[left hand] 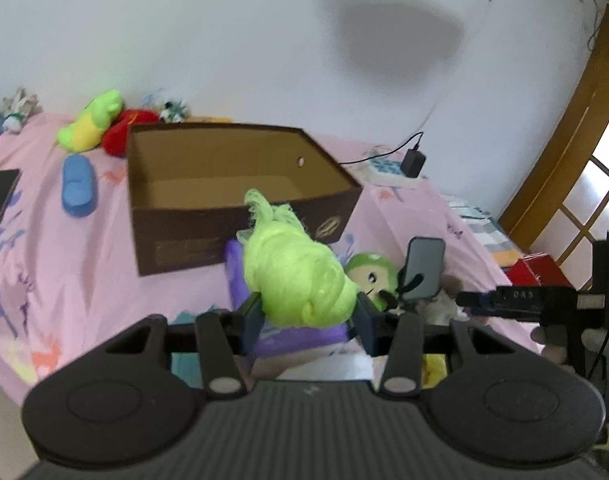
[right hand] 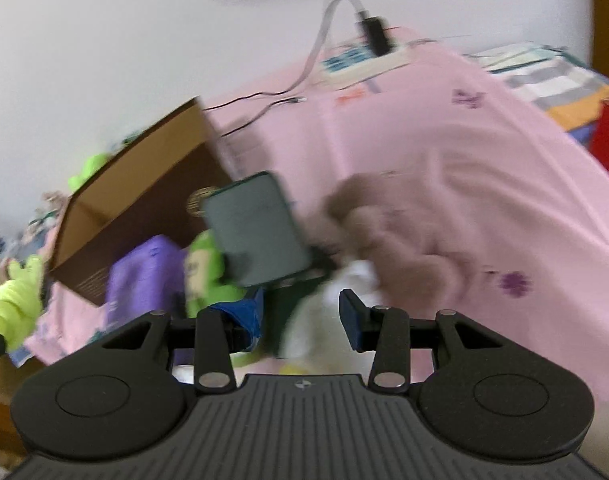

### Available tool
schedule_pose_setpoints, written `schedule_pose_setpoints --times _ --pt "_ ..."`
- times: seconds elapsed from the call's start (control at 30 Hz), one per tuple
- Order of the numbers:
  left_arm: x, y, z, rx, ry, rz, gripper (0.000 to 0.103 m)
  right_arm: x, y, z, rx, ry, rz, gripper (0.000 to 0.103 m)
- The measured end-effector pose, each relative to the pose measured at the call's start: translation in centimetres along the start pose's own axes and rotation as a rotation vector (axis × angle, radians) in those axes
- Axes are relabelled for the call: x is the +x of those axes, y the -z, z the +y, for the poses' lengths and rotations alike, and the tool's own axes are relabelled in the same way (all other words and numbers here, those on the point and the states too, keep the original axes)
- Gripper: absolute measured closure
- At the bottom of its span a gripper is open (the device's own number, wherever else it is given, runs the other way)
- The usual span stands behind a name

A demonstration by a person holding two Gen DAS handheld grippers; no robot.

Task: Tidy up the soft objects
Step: 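Grasp the white towel plush with the right tool while the left tool holds the lime toy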

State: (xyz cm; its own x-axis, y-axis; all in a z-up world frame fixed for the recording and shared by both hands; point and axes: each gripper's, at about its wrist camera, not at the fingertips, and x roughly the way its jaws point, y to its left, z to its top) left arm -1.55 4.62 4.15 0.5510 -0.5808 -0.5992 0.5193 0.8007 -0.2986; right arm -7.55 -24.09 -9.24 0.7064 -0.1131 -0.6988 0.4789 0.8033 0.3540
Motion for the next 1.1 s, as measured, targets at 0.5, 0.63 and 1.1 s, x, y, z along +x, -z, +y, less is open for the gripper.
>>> schedule_pose_setpoints --times 0.5,0.63,1.1 --pt "3.3 -0.7 0.0 0.02 0.017 0.035 0.056 2.9 2.8 -1.9 -0.027 0.061 0.09 0.075" --pt "3.3 -1.0 0.4 0.012 0.011 0.029 0.056 3.8 3.2 -0.8 -0.088 0.087 0.091 0.072" --pt "4.0 -3.2 1.5 0.008 0.018 0.001 0.056 3.5 3.7 -0.6 -0.14 0.096 0.038 0.086"
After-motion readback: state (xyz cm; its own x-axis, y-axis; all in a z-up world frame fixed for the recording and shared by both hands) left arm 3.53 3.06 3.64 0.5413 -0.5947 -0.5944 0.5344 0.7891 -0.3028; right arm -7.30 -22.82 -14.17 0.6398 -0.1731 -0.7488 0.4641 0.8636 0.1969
